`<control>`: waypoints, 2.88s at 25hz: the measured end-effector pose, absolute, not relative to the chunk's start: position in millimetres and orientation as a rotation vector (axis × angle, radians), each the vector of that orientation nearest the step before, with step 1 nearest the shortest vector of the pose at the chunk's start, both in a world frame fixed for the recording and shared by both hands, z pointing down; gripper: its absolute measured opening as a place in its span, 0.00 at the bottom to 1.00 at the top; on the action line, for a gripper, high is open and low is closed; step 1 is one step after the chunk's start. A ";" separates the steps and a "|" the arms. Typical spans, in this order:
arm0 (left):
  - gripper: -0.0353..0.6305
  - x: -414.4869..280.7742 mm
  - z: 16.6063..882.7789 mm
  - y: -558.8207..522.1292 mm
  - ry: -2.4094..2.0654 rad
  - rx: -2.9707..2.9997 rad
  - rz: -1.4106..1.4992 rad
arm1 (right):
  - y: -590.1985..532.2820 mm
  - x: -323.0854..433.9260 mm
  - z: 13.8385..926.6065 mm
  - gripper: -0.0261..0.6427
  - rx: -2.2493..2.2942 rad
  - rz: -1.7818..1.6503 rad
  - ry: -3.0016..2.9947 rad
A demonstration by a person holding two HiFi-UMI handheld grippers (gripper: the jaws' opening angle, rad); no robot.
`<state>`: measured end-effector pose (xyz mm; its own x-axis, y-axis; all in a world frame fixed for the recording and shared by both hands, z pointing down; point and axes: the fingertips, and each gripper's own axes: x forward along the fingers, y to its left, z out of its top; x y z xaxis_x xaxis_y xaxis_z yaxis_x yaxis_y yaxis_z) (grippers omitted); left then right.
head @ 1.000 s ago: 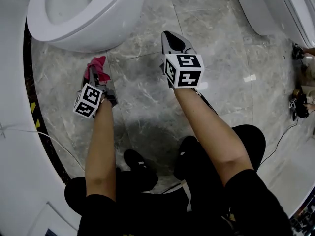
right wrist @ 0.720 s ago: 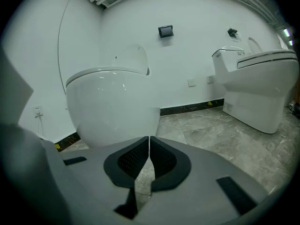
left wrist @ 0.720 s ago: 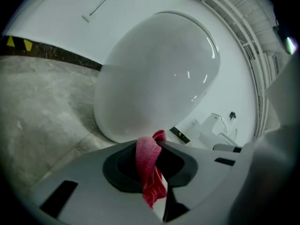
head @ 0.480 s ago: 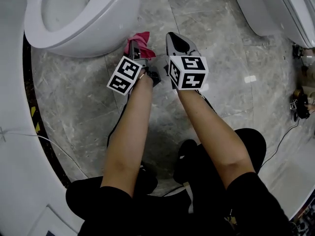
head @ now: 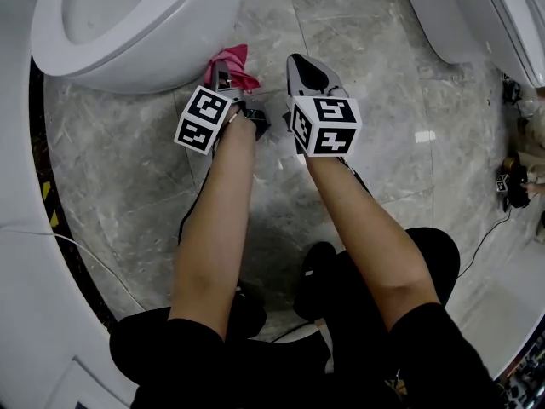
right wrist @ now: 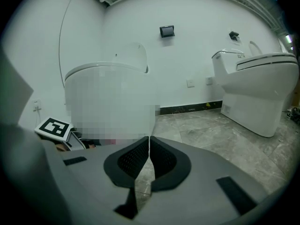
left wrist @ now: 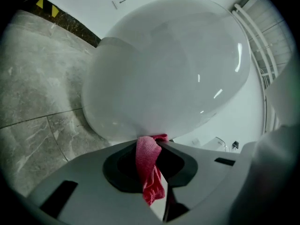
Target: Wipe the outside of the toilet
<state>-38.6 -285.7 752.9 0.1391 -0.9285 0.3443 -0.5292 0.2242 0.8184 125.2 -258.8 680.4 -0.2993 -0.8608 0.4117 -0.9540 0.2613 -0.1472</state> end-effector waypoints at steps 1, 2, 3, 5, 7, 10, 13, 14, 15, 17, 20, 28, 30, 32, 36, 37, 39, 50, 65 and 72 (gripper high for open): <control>0.17 -40.3 753.4 -284.1 -1.521 1.422 -0.525 | -258.4 124.8 681.3 0.09 1.682 0.542 -2.283; 0.17 -42.9 754.2 -281.8 -1.525 1.406 -0.540 | -258.4 124.2 682.0 0.09 1.680 0.542 -2.281; 0.17 -47.2 755.6 -278.7 -1.531 1.386 -0.557 | -258.5 122.7 682.5 0.09 1.676 0.540 -2.280; 0.17 -59.8 759.5 -270.3 -1.549 1.350 -0.583 | -257.8 116.9 683.3 0.09 1.662 0.536 -2.283; 0.17 -75.4 762.9 -260.3 -1.571 1.338 -0.588 | -256.1 109.4 683.2 0.09 1.646 0.531 -2.292; 0.16 -106.6 765.5 -247.8 -1.612 1.350 -0.559 | -255.7 97.5 680.5 0.09 1.627 0.520 -2.314; 0.16 -143.9 767.3 -241.8 -1.658 1.365 -0.513 | -257.4 85.7 678.6 0.09 1.611 0.511 -2.335; 0.16 -155.2 768.3 -241.1 -1.670 1.370 -0.496 | -257.5 82.1 678.9 0.09 1.603 0.508 -2.339; 0.16 -165.0 769.3 -241.6 -1.680 1.381 -0.476 | -257.5 78.5 679.5 0.09 1.595 0.505 -2.341; 0.16 -180.9 770.7 -245.1 -1.697 1.420 -0.428 | -256.9 72.3 680.9 0.09 1.581 0.497 -2.344; 0.16 -205.7 771.2 -252.5 -1.734 1.465 -0.376 | -255.0 66.4 684.1 0.09 1.568 0.479 -2.344; 0.16 -263.6 764.4 -274.8 -1.827 1.521 -0.299 | -250.6 55.6 703.2 0.09 1.541 0.488 -2.331; 0.16 -271.0 763.1 -282.4 -1.848 1.555 -0.266 | -248.7 53.9 707.9 0.09 1.534 0.491 -2.327; 0.16 -282.6 762.3 -291.5 -1.877 1.586 -0.223 | -247.7 53.9 711.5 0.09 1.527 0.484 -2.322; 0.16 -307.9 750.6 -316.4 -1.938 1.655 -0.131 | -245.1 55.0 718.9 0.09 1.527 0.481 -2.308; 0.16 -313.0 745.0 -321.1 -1.958 1.677 -0.112 | -244.0 53.6 720.6 0.09 1.522 0.481 -2.308; 0.16 -324.0 730.2 -327.5 -2.008 1.714 -0.099 | -240.1 49.4 723.4 0.09 1.510 0.481 -2.309; 0.17 -256.7 780.1 -228.9 -1.872 1.579 -0.280 | -241.2 52.6 730.6 0.09 1.545 0.513 -2.305; 0.17 -23.9 799.7 -308.4 -1.477 1.642 -0.437 | -254.6 104.9 743.3 0.09 1.742 0.571 -2.269; 0.16 -37.4 803.9 -306.4 -1.501 1.650 -0.352 | -251.0 74.6 755.1 0.09 1.668 0.570 -2.304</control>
